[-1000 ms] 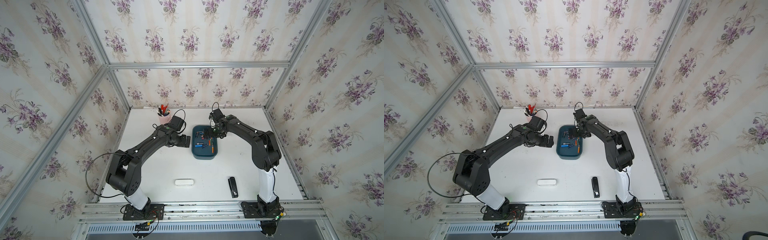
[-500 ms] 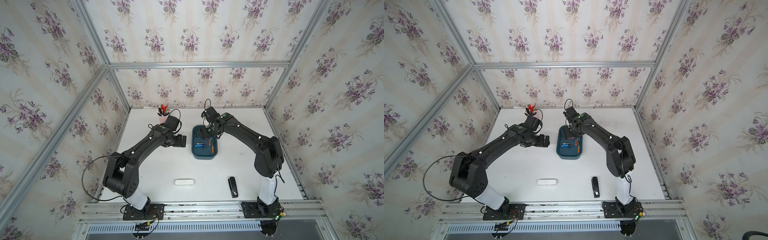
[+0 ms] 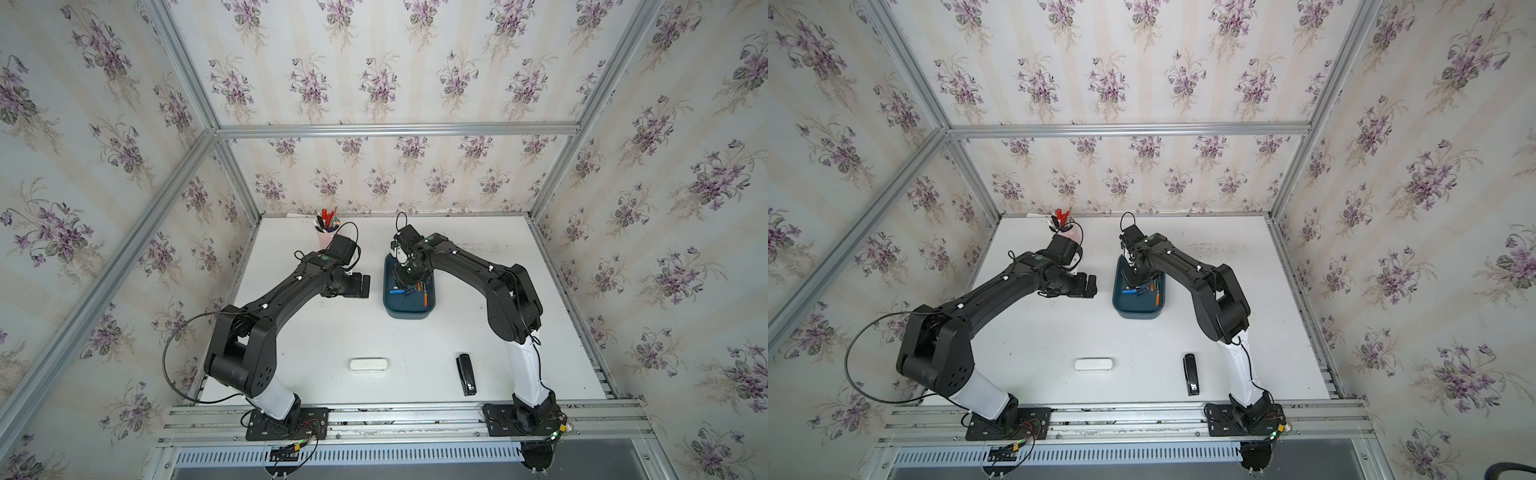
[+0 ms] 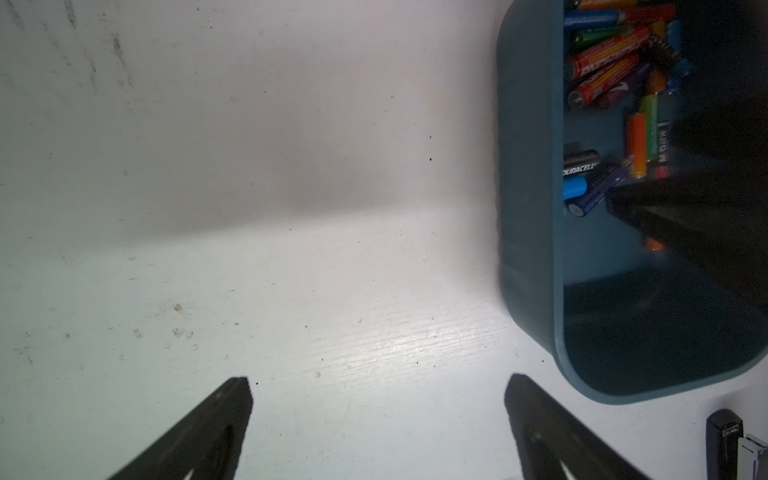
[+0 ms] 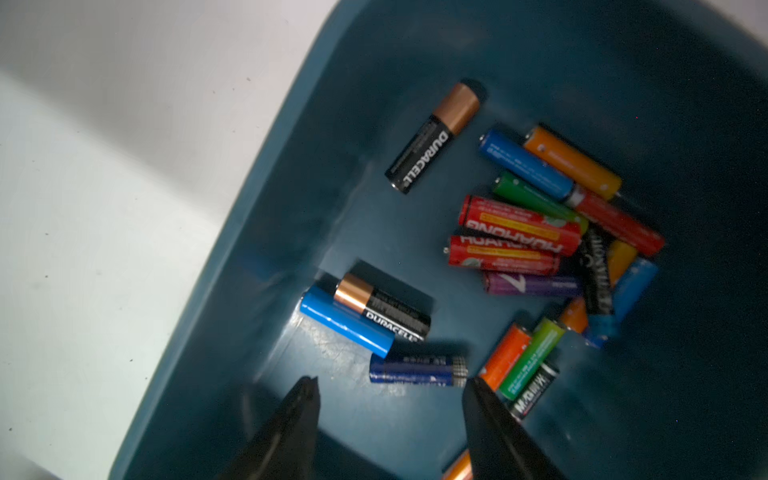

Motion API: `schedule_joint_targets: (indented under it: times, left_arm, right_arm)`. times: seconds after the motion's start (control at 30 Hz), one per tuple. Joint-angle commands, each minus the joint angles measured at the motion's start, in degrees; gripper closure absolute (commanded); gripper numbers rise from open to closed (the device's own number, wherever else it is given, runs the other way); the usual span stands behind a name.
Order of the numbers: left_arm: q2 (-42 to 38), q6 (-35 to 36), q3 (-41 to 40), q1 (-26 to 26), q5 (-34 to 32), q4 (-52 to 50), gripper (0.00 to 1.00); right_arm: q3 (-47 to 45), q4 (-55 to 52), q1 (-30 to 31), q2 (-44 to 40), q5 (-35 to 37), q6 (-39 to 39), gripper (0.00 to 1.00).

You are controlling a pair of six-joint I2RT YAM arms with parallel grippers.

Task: Take the batteries out of the storage box
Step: Adjust the storage box at the center of the board, then pick up the battery from the storage box.

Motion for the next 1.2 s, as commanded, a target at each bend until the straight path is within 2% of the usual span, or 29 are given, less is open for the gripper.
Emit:
schedule_joint_targets:
  times: [0.0, 0.13, 0.6, 0.97, 1.17]
  left_arm:
    - [0.2, 0.7, 0.2, 0.2, 0.2, -0.5, 0.0]
    - [0.7, 0.6, 0.3, 0.4, 0.2, -0.6, 0.0]
    - [1.2, 0.5, 0.5, 0.6, 0.3, -1.1, 0.0]
    - [2.3, 0.6, 2.2, 0.6, 0.5, -1.5, 0.0]
    - [2.7, 0.4, 2.6, 0.6, 0.9, -1.6, 0.0]
  right_arm:
    - [1.4, 0.9, 0.1, 1.6, -0.6, -2.3, 0.45]
    - [2.5, 1.0, 0.0, 3.4, -1.8, -2.9, 0.49]
    - [3.5, 0.9, 0.0, 7.0, -0.7, -4.4, 0.51]
    - [3.0, 1.5, -1.6, 6.9, -1.0, -3.8, 0.65]
    - [2.2, 1.2, -2.1, 7.0, -0.9, -3.2, 0.69]
